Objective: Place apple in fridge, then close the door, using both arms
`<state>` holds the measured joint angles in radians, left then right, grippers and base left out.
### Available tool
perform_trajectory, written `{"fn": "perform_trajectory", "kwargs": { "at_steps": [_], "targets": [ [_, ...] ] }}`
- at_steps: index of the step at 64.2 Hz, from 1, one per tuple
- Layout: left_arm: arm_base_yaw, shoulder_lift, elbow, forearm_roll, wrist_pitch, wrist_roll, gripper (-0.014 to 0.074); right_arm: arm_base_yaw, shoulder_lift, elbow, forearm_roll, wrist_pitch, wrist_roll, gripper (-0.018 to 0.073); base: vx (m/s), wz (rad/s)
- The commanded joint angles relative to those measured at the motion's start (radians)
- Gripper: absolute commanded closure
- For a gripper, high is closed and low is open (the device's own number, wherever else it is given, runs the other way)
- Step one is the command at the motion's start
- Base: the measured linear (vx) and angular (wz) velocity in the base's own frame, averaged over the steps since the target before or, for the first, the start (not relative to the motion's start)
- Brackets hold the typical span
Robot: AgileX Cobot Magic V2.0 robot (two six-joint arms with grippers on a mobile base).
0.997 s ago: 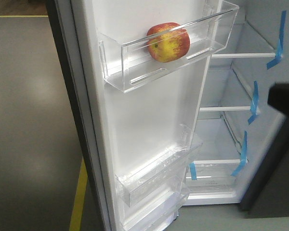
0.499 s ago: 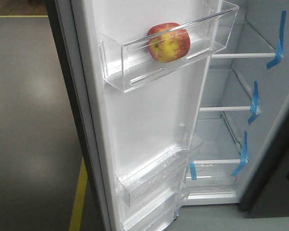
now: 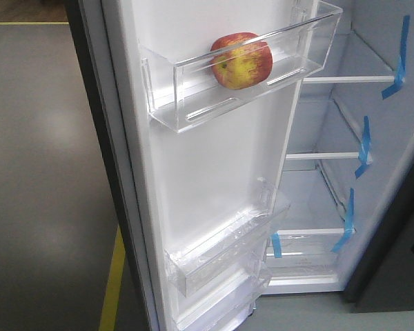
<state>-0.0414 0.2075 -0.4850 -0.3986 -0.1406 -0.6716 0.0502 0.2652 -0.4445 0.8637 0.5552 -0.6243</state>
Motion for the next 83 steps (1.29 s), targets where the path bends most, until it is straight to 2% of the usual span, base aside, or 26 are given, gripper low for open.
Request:
{"fn": "perform_trajectory", "kwargs": {
  "at_steps": [1, 10, 19, 37, 46, 51, 56, 60, 63, 69, 76, 83],
  "targets": [
    [-0.026, 0.187, -0.133, 0.088, -0.034, 0.001, 0.0603, 0.000, 0.010, -0.024, 0.032, -0.055, -0.002, 0.0563, 0.00, 0.00],
    [-0.055, 0.470, -0.318, 0.212, -0.039, 0.001, 0.0603, 0.000, 0.010, -0.024, 0.032, -0.051, -0.002, 0.0563, 0.00, 0.00],
    [-0.061, 0.702, -0.520, 0.272, -0.019, 0.001, 0.0603, 0.000, 0.010, -0.024, 0.032, -0.040, -0.002, 0.0563, 0.00, 0.00],
    [-0.060, 1.006, -0.812, 0.264, 0.108, 0.001, 0.0603, 0.000, 0.010, -0.024, 0.032, 0.007, -0.002, 0.0563, 0.00, 0.00],
    [-0.060, 1.144, -0.999, 0.203, 0.237, 0.004, 0.0603, 0.000, 0.010, -0.024, 0.032, 0.010, -0.002, 0.0563, 0.00, 0.00],
    [-0.060, 1.221, -1.102, 0.153, 0.315, 0.036, 0.0603, 0.000, 0.010, -0.024, 0.032, 0.015, -0.002, 0.0563, 0.00, 0.00],
    [-0.059, 1.288, -1.194, 0.054, 0.414, 0.135, 0.0603, 0.000, 0.010, -0.024, 0.032, 0.028, -0.002, 0.0563, 0.00, 0.00],
    [-0.056, 1.330, -1.253, -0.080, 0.507, 0.251, 0.0603, 0.000, 0.010, -0.024, 0.032, 0.041, -0.002, 0.0563, 0.00, 0.00],
    [-0.055, 1.352, -1.283, -0.204, 0.567, 0.366, 0.0603, 0.000, 0.010, -0.024, 0.032, 0.050, -0.002, 0.0563, 0.00, 0.00],
    [-0.034, 1.373, -1.305, -0.426, 0.595, 0.555, 0.0603, 0.000, 0.010, -0.024, 0.032, 0.060, -0.002, 0.0563, 0.00, 0.00],
    [-0.004, 1.373, -1.305, -0.583, 0.583, 0.679, 0.0598, 0.000, 0.010, -0.024, 0.032, 0.063, -0.002, 0.0563, 0.00, 0.00],
    [0.025, 1.373, -1.305, -0.718, 0.651, 0.788, 0.0565, 0.000, 0.010, -0.024, 0.032, 0.066, -0.002, 0.0563, 0.00, 0.00]
  ]
}}
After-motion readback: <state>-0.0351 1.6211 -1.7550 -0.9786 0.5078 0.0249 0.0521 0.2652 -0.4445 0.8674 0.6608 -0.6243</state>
